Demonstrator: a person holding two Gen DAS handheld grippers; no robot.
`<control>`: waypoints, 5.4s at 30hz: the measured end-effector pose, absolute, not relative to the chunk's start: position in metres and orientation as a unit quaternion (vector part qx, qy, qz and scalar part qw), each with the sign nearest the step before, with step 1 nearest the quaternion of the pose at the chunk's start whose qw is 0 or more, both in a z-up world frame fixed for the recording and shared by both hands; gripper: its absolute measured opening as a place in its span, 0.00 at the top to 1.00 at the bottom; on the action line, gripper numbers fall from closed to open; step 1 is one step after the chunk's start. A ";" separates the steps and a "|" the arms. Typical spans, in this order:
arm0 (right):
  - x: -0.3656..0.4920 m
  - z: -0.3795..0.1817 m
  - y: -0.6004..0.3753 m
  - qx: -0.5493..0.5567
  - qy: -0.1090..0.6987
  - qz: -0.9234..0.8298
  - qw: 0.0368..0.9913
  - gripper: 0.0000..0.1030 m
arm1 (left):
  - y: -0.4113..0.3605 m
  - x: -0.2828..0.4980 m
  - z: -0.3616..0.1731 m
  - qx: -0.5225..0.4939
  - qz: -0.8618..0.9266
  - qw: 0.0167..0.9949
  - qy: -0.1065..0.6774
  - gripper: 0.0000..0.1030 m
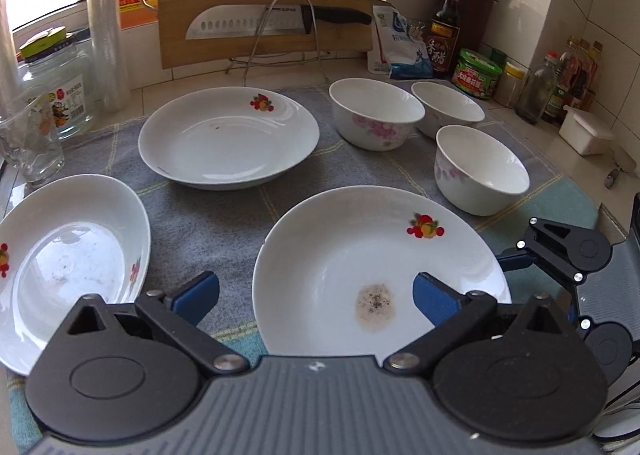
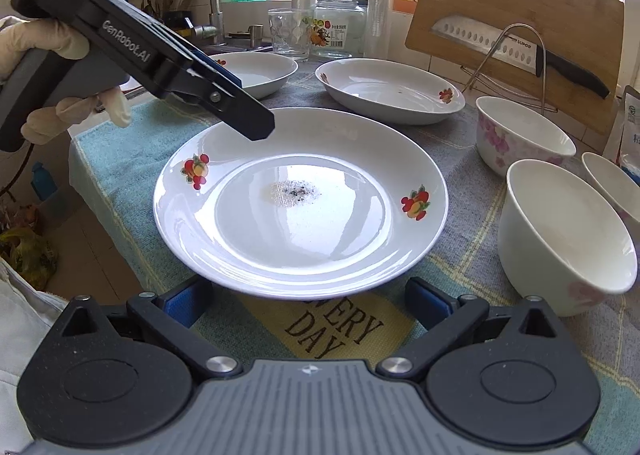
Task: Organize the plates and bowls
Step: 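Grasp the rim of another white floral plate with the left gripper, then lift the plate with the left gripper and carry it over the plate by the sink, then lower the plate onto the other plate and open the left gripper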
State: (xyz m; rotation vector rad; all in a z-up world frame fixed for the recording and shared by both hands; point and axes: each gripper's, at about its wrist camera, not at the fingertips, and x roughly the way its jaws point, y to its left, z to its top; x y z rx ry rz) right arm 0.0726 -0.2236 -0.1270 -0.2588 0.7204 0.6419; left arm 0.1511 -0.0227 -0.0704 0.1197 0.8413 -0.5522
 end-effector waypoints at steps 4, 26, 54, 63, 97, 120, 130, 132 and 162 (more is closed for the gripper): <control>0.072 -0.127 -0.221 -0.119 0.346 0.295 0.883 0.00 | -0.026 0.173 -0.077 0.064 -0.291 0.855 0.424 0.01; 0.074 -0.126 -0.218 -0.119 0.350 0.289 0.883 0.00 | -0.050 0.216 -0.093 0.139 -0.381 0.759 0.509 0.14; 0.082 -0.120 -0.207 -0.146 0.363 0.304 0.869 0.00 | -0.057 0.232 -0.088 0.171 -0.397 0.712 0.553 0.26; 0.087 -0.115 -0.207 -0.141 0.374 0.305 0.864 0.00 | -0.057 0.234 -0.087 0.174 -0.396 0.714 0.551 0.26; 0.150 -0.067 -0.144 -0.188 0.335 0.391 0.836 0.00 | 0.044 0.257 -0.038 0.110 -0.325 0.785 0.515 0.26; 0.203 -0.078 -0.048 -0.203 0.366 0.429 0.800 0.00 | 0.148 0.285 -0.063 0.053 -0.292 0.796 0.527 0.26; 0.209 -0.078 -0.035 -0.216 0.378 0.411 0.801 0.00 | 0.159 0.296 -0.071 0.051 -0.306 0.790 0.528 0.26; 0.209 -0.078 -0.034 -0.218 0.379 0.408 0.801 0.00 | 0.160 0.297 -0.073 0.049 -0.308 0.790 0.529 0.26; 0.209 -0.074 -0.027 -0.223 0.381 0.403 0.802 0.00 | 0.167 0.300 -0.071 0.073 -0.304 0.786 0.534 0.19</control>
